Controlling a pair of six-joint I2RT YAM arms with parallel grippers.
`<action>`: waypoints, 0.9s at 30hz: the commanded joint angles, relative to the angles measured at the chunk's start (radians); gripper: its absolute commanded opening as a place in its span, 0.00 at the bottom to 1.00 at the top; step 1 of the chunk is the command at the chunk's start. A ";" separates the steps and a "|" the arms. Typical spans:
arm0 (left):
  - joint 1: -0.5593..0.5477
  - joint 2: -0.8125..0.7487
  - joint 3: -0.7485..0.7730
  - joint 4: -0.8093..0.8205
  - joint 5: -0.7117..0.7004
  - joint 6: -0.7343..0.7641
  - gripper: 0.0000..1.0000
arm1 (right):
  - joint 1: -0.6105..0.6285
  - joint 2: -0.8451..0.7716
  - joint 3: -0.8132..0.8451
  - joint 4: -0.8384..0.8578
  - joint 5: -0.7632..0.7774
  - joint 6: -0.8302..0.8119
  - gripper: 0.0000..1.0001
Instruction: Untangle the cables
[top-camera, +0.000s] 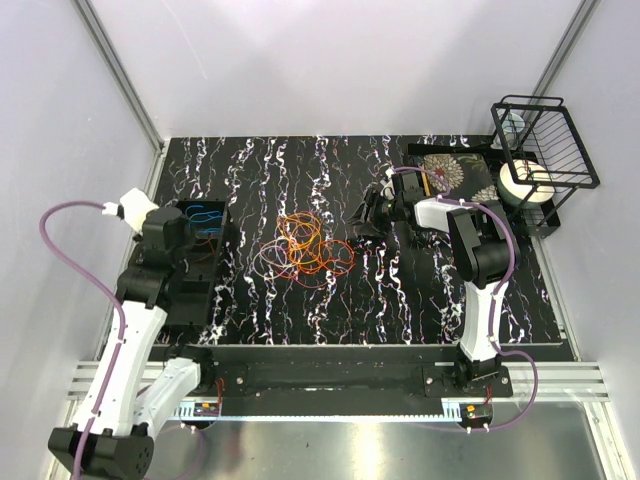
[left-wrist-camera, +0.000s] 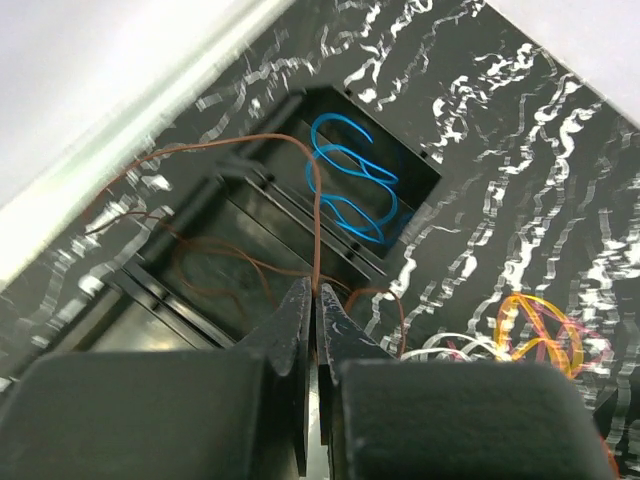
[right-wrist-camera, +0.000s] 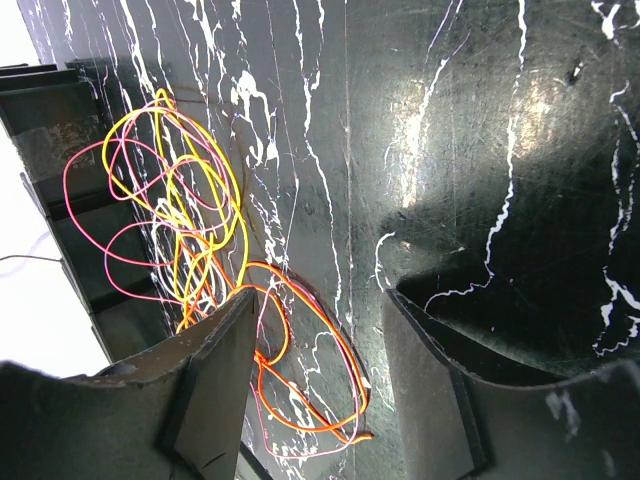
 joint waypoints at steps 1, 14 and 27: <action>0.030 -0.087 -0.049 0.087 0.121 -0.178 0.00 | -0.002 0.016 0.019 -0.006 0.000 -0.007 0.59; 0.290 -0.023 -0.133 0.163 0.311 -0.195 0.00 | -0.001 0.013 0.018 -0.006 0.000 -0.008 0.59; 0.283 0.160 -0.123 0.308 0.846 -0.136 0.00 | -0.001 0.025 0.024 -0.006 0.002 -0.006 0.59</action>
